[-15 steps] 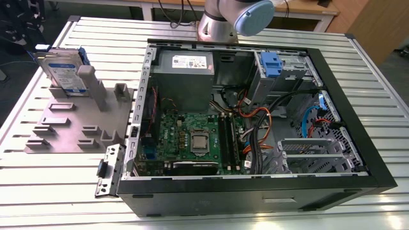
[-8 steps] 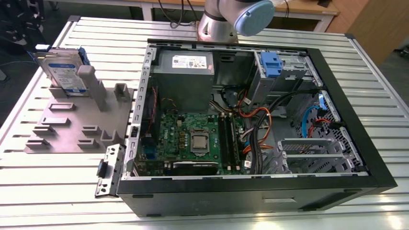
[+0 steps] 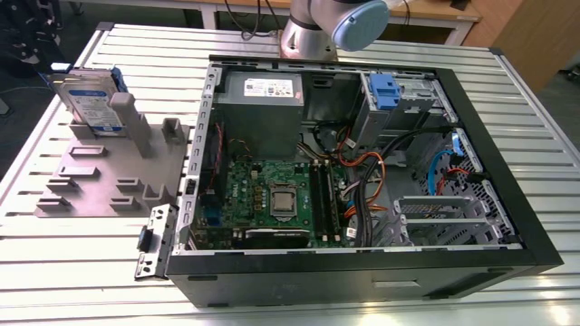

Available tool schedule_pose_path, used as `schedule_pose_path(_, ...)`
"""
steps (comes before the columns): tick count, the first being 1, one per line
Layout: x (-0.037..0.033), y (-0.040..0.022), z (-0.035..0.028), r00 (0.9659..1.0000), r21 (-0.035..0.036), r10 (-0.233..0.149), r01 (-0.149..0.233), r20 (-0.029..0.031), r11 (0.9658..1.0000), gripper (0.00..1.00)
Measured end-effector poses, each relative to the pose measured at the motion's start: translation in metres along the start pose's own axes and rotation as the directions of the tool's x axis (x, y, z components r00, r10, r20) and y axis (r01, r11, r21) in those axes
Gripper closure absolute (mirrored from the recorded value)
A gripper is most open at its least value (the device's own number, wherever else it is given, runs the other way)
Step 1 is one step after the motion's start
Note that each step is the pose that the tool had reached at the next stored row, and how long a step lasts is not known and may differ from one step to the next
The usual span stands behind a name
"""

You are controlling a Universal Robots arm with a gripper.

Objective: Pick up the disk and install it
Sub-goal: 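Pick up the disk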

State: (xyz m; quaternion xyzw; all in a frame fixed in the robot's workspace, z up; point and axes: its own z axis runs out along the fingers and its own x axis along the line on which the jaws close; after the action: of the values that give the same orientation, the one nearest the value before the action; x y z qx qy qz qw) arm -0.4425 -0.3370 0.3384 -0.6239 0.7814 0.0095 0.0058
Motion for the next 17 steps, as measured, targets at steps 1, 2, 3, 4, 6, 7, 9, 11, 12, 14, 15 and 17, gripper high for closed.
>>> schedule_pose_path(1,-0.0001,0.0,0.0001,1.0,0.0,-0.002,0.002,0.0001,1.0,0.63)
schedule_pose_path(2,-0.0006,0.0,0.0001,1.0,-0.0001,-0.005,0.005,0.0,1.0,0.63)
schedule_pose_path(3,-0.0012,0.0002,0.0,0.9999,-0.0004,-0.011,0.011,-0.0001,0.9999,0.63)
schedule_pose_path(4,-0.0019,0.0004,0.0002,0.9999,-0.0003,-0.016,0.016,-0.0001,0.9999,0.63)
schedule_pose_path(6,-0.004,0.0009,0.0004,0.9997,-0.0005,-0.024,0.024,-0.0002,0.9997,0.63)
schedule_pose_path(7,-0.0049,0.0011,0.0006,0.9996,-0.0006,-0.027,0.027,-0.0002,0.9996,0.62)
schedule_pose_path(9,-0.0066,0.0015,0.0013,0.9993,-0.0007,-0.038,0.038,-0.0002,0.9993,0.56)
schedule_pose_path(11,-0.0066,0.0015,0.002,0.9978,-0.0014,-0.066,0.066,-0.0004,0.9978,0.49)
schedule_pose_path(12,-0.0066,0.0015,0.0025,0.9965,-0.0018,-0.084,0.084,-0.0006,0.9965,0.49)
schedule_pose_path(14,-0.0066,0.0015,0.0041,0.9929,-0.0024,-0.119,0.119,-0.0007,0.9929,0.49)
schedule_pose_path(15,-0.0066,0.0015,0.0052,0.9904,-0.0029,-0.138,0.138,-0.0008,0.9904,0.49)
schedule_pose_path(17,-0.0064,0.0017,0.0078,0.987,-0.0034,-0.161,0.161,-0.001,0.987,0.49)
